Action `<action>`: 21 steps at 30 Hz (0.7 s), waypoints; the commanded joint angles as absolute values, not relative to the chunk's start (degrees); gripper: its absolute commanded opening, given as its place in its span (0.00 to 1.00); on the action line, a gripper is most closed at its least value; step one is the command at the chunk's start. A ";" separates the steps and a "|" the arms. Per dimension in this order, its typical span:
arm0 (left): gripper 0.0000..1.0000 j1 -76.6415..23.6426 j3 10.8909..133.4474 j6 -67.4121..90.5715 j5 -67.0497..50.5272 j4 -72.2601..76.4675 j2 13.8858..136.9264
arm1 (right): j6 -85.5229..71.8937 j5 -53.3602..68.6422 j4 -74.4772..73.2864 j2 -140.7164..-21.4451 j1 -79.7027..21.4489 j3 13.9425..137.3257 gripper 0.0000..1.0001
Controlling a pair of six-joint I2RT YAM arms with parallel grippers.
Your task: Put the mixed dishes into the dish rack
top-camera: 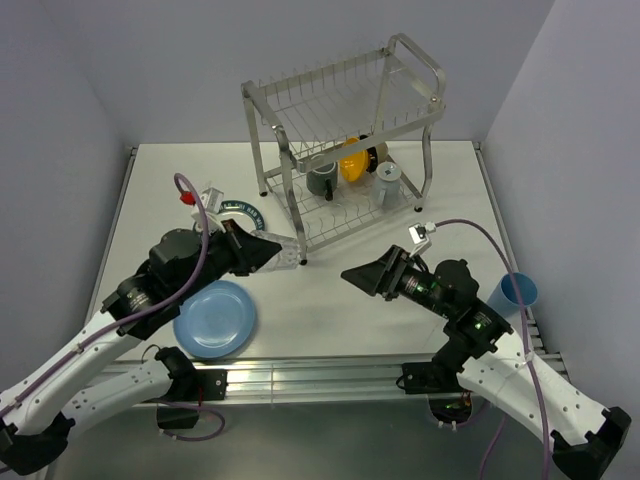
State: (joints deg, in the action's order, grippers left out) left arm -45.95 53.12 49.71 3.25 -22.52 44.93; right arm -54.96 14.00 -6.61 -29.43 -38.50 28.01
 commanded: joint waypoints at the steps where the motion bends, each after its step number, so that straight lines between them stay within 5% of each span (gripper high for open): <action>1: 0.00 -45.97 50.02 52.99 -4.92 -9.01 41.94 | -65.01 22.58 10.42 -28.65 -38.67 25.67 0.86; 9: 0.00 -46.14 36.04 65.38 -6.07 17.56 37.44 | -77.07 10.86 27.15 -29.79 -42.44 18.02 0.85; 21: 0.00 -52.64 31.29 63.55 -0.79 33.66 39.02 | -77.79 -21.35 40.17 -38.57 -66.08 17.31 0.97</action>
